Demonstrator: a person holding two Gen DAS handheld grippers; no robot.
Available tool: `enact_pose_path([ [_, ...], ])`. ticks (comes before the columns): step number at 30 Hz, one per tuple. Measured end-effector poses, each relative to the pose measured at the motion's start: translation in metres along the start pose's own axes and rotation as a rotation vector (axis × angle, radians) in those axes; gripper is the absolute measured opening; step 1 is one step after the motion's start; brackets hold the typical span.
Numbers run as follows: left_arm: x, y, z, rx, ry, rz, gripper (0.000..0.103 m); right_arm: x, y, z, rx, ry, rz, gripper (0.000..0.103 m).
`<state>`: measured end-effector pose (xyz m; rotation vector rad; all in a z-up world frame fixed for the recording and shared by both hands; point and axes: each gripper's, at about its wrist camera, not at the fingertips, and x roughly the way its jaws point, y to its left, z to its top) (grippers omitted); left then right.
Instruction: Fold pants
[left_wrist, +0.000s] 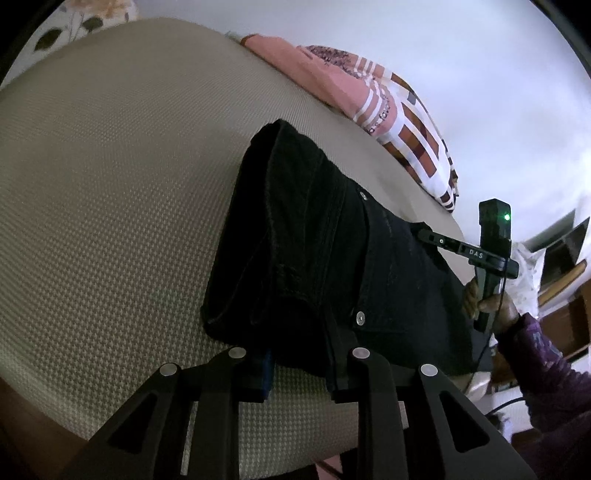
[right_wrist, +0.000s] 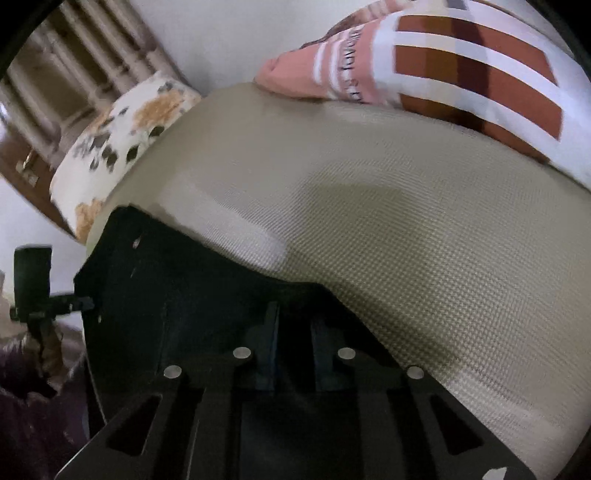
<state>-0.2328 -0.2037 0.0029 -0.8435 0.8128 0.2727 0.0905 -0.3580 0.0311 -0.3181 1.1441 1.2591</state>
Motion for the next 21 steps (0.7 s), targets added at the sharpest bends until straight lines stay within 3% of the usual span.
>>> enact_pose_path([
  [4,-0.001,-0.001,0.003,-0.002,-0.009,0.007,0.026,0.002,-0.026,-0.006,0.138,-0.082,0.049,0.007],
  [7,-0.002,0.003,0.005,-0.025,-0.005,-0.010,0.027,0.002,-0.035,-0.003,0.195,-0.095,0.071,0.007],
  [12,-0.005,0.003,0.008,-0.015,0.002,-0.003,0.030,0.002,-0.032,-0.004,0.189,-0.108,0.057,0.007],
  [17,-0.008,-0.006,0.012,0.055,-0.007,0.076,0.046,0.004,-0.016,-0.003,0.121,-0.131,-0.049,0.008],
  [21,-0.003,-0.009,0.014,0.138,-0.007,0.111,0.046,0.005,-0.016,-0.001,0.125,-0.143,-0.065,0.008],
])
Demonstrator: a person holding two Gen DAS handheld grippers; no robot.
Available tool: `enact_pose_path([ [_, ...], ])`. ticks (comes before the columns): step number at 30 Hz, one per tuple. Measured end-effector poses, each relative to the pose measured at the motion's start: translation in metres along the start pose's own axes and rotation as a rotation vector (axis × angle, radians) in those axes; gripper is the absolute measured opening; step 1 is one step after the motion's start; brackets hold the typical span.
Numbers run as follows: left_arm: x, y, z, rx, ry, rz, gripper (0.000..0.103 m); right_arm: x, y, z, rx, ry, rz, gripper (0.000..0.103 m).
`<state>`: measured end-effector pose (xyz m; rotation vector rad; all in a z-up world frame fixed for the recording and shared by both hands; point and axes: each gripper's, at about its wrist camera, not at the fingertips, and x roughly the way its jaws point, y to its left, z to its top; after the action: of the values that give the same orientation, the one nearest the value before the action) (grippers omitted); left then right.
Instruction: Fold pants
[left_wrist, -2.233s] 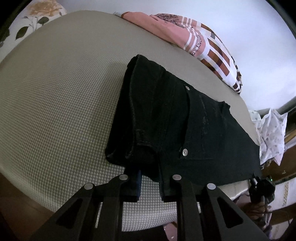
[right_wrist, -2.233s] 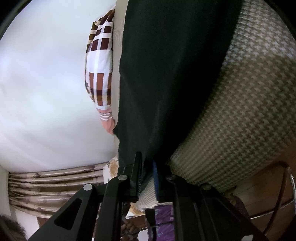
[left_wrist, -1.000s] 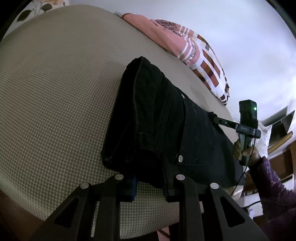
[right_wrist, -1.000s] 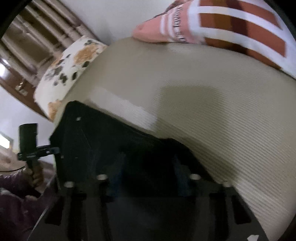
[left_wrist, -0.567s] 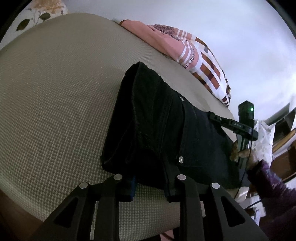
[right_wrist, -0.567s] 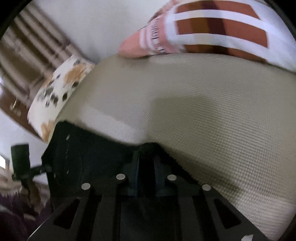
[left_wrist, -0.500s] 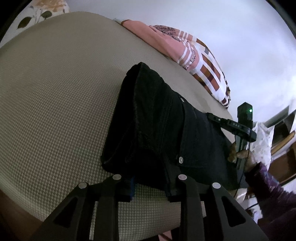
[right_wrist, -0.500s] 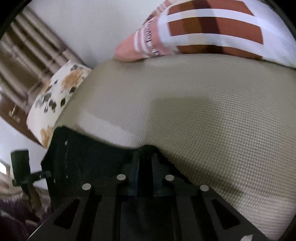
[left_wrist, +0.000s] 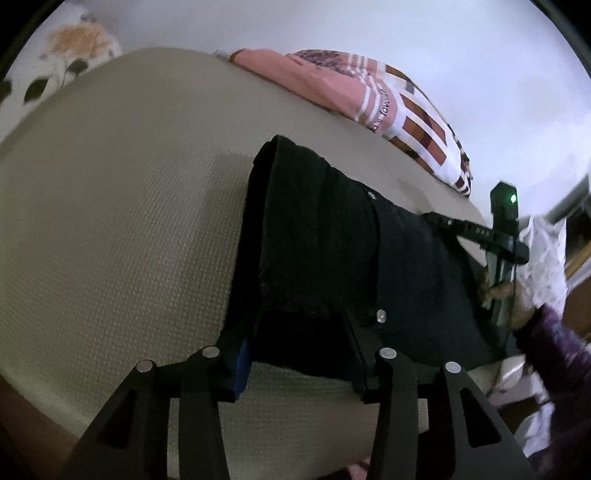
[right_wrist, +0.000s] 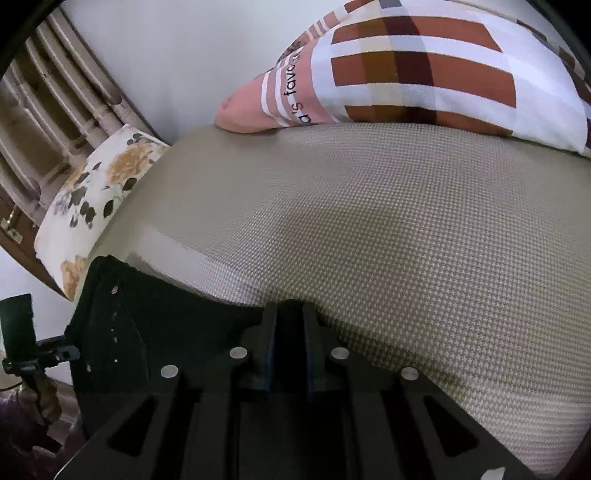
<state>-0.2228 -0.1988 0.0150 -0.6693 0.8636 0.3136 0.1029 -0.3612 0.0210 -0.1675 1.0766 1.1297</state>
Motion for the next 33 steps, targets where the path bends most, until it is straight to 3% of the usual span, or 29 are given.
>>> enact_pose_path([
  [3,0.001,0.001,0.002,0.045,0.013,-0.014,0.046,0.000,0.000,0.000,0.006,-0.009,0.000,0.008],
  [7,-0.007,0.028,0.010,-0.100,0.039,-0.144,0.053,0.000,-0.005,0.000,0.034,-0.006,0.031,0.009],
  [8,-0.013,0.036,0.012,-0.123,0.010,-0.065,0.067,-0.001,-0.004,0.000,0.031,-0.008,0.025,0.009],
  [10,-0.024,0.052,0.015,-0.142,-0.049,0.070,0.080,-0.001,-0.002,0.000,0.025,-0.014,0.014,0.009],
  [13,-0.043,0.083,0.018,-0.294,-0.088,0.077,0.080,-0.001,-0.002,-0.001,0.025,-0.018,0.009,0.009],
  [15,-0.064,0.084,0.018,-0.345,-0.179,0.058,0.080,-0.001,-0.002,-0.001,0.024,-0.020,0.007,0.009],
  [18,-0.077,0.043,0.024,-0.261,-0.237,0.007,0.080,0.000,0.000,-0.002,0.017,-0.024,-0.003,0.009],
  [20,-0.065,-0.005,0.026,-0.113,-0.214,-0.049,0.080,0.000,0.000,-0.002,0.018,-0.026,-0.004,0.009],
  [24,-0.002,-0.072,0.023,0.180,-0.084,0.042,0.080,0.000,0.000,-0.001,0.023,-0.023,0.003,0.010],
  [26,0.033,-0.065,0.019,0.155,-0.016,0.082,0.080,0.001,-0.001,-0.001,0.027,-0.022,0.010,0.010],
  [29,0.036,-0.047,0.013,0.134,-0.096,0.042,0.079,0.001,-0.009,0.000,0.060,-0.010,0.065,0.013],
  [32,0.040,-0.057,0.010,0.201,-0.092,0.082,0.079,-0.002,-0.030,0.001,0.161,0.019,0.180,0.021],
  [33,0.042,-0.059,0.010,0.209,-0.090,0.092,0.079,-0.006,-0.040,-0.001,0.216,0.015,0.210,0.031],
])
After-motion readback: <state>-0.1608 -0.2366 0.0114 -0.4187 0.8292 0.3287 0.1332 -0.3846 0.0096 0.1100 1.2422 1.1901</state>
